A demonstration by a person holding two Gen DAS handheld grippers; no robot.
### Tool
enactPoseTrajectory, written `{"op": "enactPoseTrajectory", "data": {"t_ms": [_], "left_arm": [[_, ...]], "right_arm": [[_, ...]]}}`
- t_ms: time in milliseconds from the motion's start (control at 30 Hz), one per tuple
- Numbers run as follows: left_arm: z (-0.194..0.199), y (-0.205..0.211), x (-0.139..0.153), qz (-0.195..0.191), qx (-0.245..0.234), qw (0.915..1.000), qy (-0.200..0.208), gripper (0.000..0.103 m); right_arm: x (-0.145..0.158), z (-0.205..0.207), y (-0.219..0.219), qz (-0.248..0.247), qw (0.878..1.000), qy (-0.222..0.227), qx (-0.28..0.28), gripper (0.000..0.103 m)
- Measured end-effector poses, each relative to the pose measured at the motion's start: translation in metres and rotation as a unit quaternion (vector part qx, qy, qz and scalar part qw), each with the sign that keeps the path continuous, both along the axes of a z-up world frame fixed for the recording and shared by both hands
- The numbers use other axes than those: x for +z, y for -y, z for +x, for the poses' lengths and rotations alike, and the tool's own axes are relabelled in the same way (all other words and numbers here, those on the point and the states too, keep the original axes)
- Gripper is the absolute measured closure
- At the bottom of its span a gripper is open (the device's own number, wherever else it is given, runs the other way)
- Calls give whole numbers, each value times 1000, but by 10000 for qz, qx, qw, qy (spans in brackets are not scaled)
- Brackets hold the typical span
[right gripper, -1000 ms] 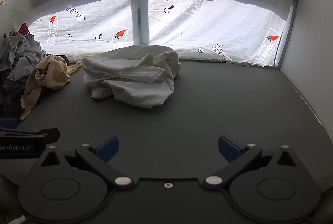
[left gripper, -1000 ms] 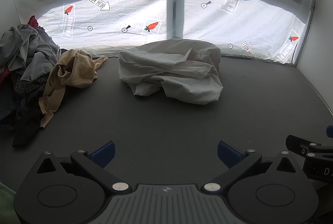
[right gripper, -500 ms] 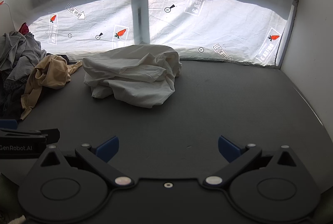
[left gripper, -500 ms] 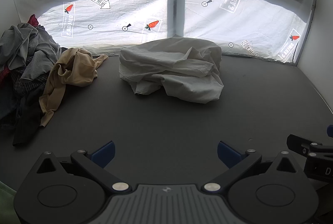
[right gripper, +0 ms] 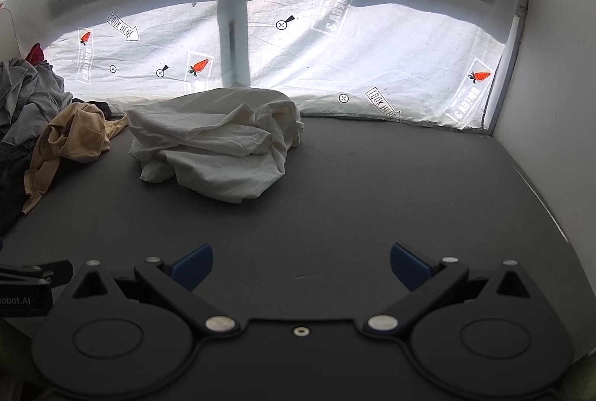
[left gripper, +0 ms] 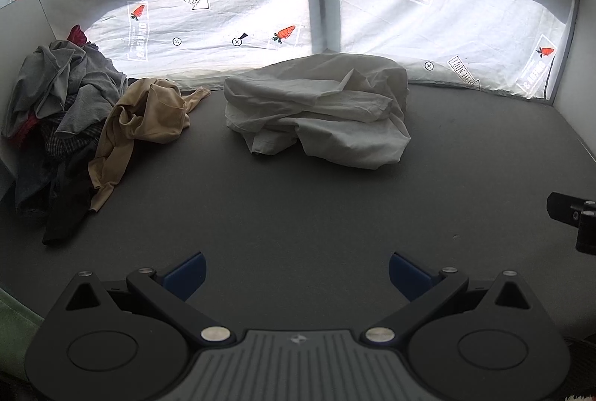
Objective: Fold clothes
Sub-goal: 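Move both grippers toward the crumpled white shirt, then grasp the white shirt with the right gripper and lift it up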
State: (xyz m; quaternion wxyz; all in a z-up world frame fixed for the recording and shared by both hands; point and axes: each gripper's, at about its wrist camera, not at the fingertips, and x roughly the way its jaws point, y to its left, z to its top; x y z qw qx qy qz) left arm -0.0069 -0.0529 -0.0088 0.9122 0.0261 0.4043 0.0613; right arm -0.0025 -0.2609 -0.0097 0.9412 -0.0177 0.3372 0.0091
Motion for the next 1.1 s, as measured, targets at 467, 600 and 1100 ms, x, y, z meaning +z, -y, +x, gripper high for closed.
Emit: {"op": "enactPoseTrajectory", "data": {"t_ms": [467,600,1100], "left_arm": [[47,7,-11,-282,319,9988,-223,0],[85,-9,-17,-353,348,9984,-257,0],[287,-113,-96,-764,614,9914,-867,0]], "right_arm": [[-22,55,26,308,9994,132,73,0],[-31,87,16,258,9996,105,18,0],[-106,277,-29,65,9995,-240,-174,3]]}}
